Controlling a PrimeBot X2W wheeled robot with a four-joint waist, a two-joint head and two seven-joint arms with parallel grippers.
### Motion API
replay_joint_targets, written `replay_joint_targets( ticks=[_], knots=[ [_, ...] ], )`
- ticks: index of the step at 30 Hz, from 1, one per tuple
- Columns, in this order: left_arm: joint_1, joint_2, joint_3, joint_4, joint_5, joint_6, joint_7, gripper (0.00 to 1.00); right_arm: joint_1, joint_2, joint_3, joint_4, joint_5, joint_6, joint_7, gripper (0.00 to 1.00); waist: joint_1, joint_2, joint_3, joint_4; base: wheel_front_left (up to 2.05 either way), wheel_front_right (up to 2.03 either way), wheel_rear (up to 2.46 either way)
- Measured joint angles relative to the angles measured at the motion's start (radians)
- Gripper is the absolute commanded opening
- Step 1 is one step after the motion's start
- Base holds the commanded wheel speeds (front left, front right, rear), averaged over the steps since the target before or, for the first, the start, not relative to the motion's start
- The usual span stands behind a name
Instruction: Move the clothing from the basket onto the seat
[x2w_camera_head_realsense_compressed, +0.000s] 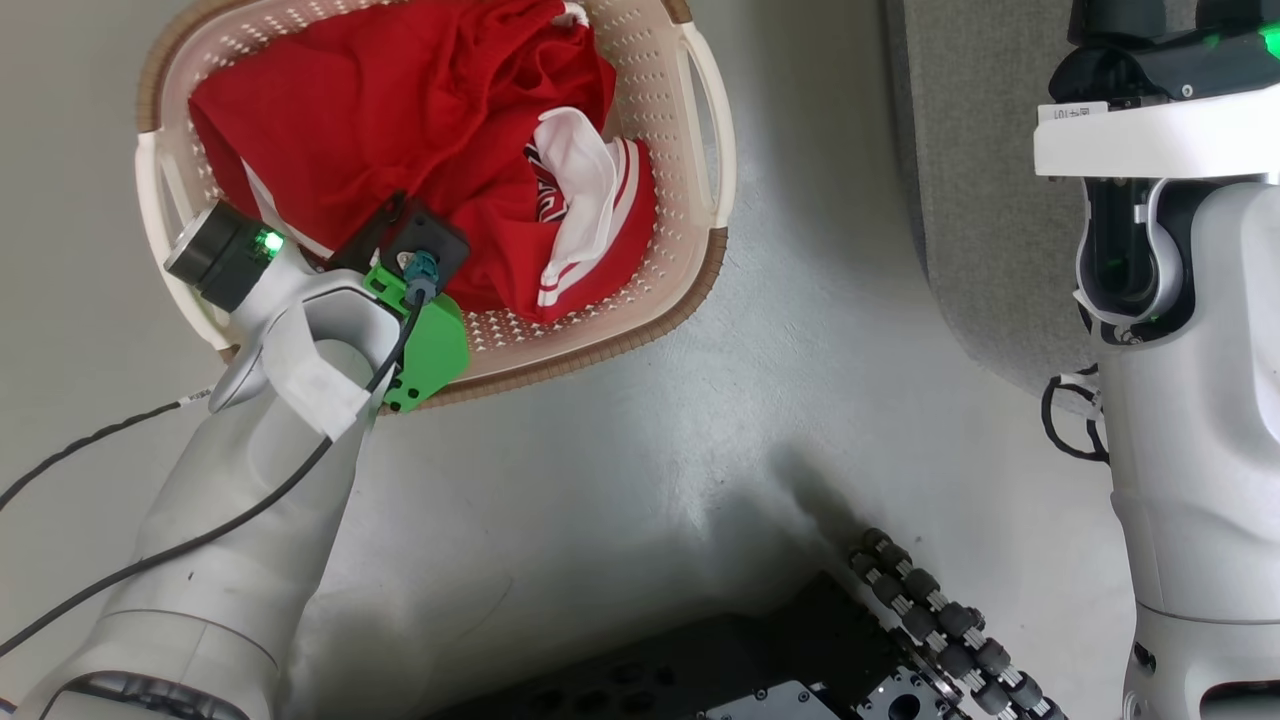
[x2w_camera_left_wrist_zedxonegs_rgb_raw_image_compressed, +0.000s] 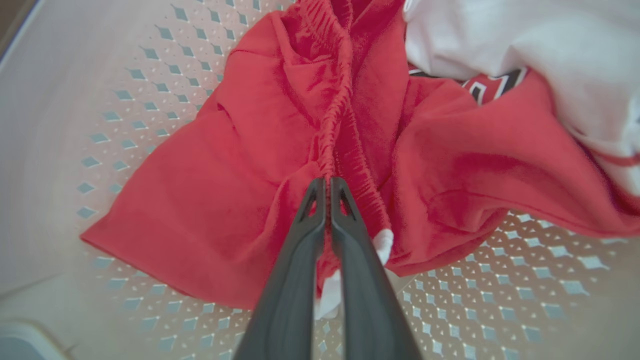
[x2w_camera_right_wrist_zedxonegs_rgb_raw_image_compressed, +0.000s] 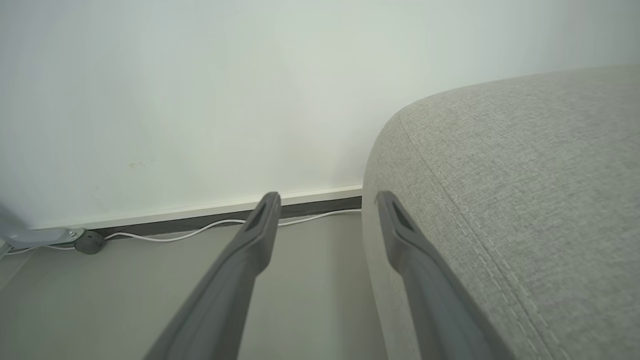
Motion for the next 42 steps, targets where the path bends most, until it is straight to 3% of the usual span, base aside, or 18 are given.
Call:
replay_joint_targets(
  ticks=[17,42],
  knots=[
    [0.007,-0.013,0.032,-0.002,-0.122,0.000,-0.109,0.00,0.032,0.000,-0.019,0.071,-0.054,0.026,0.000,1.00,0.0000,0.0000,-0.123,0.041,0.00,0.00,0.00],
    [0.188,-0.016,-0.023,-0.173,-0.387,-0.031,-0.135,0.00,0.220,-0.004,-0.052,0.191,-0.091,0.054,0.000,1.00,0.0000,0.0000,-0.474,0.128,0.00,0.00,0.00]
  ],
)
